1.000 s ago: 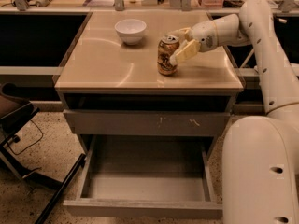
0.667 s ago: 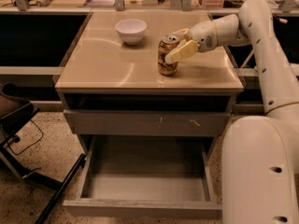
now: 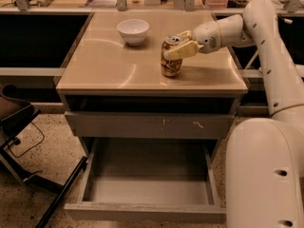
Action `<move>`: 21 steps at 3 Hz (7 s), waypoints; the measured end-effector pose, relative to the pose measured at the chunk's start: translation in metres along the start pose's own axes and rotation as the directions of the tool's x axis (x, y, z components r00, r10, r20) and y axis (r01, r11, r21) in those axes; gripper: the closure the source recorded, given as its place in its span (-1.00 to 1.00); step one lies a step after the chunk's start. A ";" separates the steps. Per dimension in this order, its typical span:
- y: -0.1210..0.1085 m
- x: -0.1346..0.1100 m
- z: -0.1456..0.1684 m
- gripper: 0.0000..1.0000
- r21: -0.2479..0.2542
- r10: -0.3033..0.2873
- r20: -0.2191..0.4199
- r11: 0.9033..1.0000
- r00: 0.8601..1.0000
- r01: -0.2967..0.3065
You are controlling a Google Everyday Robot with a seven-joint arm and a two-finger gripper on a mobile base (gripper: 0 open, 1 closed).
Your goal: Place orange can into middle drawer
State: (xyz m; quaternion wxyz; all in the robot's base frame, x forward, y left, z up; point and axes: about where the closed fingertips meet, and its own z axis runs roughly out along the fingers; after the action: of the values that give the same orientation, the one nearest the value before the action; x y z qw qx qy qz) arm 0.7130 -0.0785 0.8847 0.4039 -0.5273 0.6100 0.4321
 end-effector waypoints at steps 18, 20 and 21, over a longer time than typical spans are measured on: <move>0.231 0.186 -0.026 1.00 0.584 -0.192 -0.300 0.737 0.934 0.339; 0.229 0.287 0.061 1.00 0.565 -0.062 -0.233 0.804 0.970 0.187; 0.214 0.326 0.076 1.00 0.603 -0.004 -0.227 0.785 0.974 0.144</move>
Offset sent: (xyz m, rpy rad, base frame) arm -0.1694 -0.0719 0.0020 -0.0622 -0.1531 -0.0135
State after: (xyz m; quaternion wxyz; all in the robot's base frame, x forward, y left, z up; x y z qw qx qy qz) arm 0.4649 -0.0871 0.5740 0.5023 -0.4338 0.7359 0.1344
